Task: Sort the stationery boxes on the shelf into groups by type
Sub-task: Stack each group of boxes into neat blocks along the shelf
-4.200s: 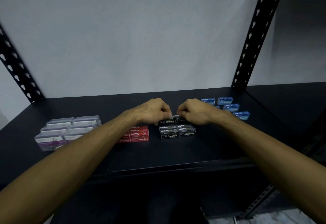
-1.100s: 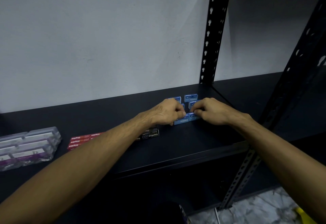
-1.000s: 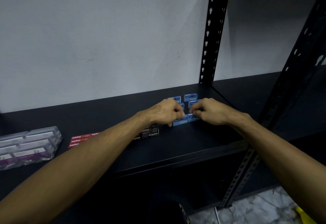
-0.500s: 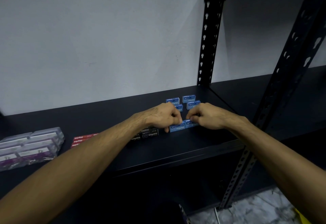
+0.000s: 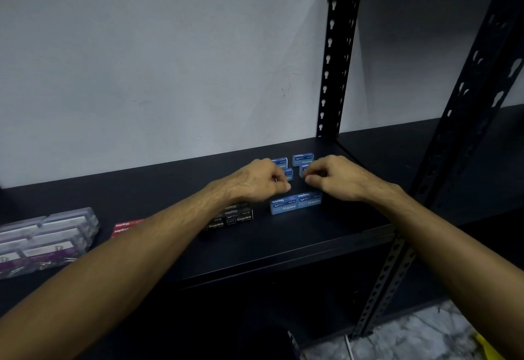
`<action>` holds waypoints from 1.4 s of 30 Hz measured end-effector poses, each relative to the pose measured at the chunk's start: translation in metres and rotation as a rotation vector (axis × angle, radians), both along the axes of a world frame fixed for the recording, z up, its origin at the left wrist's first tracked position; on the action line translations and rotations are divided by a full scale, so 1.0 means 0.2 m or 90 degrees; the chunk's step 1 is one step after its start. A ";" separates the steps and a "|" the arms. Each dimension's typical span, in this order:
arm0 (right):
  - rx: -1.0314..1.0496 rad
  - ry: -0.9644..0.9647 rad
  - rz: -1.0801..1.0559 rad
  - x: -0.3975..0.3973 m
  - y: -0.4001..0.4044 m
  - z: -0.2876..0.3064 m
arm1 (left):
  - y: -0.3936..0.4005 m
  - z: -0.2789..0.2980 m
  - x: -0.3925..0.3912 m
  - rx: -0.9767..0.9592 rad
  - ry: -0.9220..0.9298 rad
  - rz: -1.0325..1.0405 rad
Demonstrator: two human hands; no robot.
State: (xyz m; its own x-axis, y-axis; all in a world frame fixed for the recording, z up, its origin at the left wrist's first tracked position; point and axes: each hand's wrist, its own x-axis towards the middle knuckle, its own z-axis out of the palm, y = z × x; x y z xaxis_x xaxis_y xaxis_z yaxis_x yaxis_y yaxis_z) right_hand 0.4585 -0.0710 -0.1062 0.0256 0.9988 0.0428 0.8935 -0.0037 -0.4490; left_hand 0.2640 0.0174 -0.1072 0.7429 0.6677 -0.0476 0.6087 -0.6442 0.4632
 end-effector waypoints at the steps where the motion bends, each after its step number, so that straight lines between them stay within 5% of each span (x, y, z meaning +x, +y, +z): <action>1: 0.024 -0.013 -0.016 0.01 0.02 0.00 | 0.01 0.00 0.00 0.018 -0.028 0.025; 6: 0.055 -0.120 -0.060 0.07 0.12 0.00 | 0.10 -0.01 0.03 0.087 -0.108 0.102; 11: -0.023 -0.187 -0.039 0.09 0.21 -0.02 | 0.16 -0.05 0.09 0.079 -0.054 0.085; 20: -0.045 -0.090 -0.016 0.08 0.28 -0.06 | 0.21 -0.13 0.12 0.017 -0.095 0.084; 42: -0.041 -0.067 0.023 0.00 0.25 -0.06 | 0.15 -0.12 0.07 0.014 -0.095 0.072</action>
State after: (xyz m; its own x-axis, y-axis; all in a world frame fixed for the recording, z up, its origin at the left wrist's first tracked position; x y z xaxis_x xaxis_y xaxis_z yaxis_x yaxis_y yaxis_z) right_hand 0.4579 -0.0205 -0.1188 -0.0117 0.9997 -0.0208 0.9360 0.0036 -0.3520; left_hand 0.2788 0.0473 -0.1307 0.6604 0.7473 0.0736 0.6034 -0.5864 0.5404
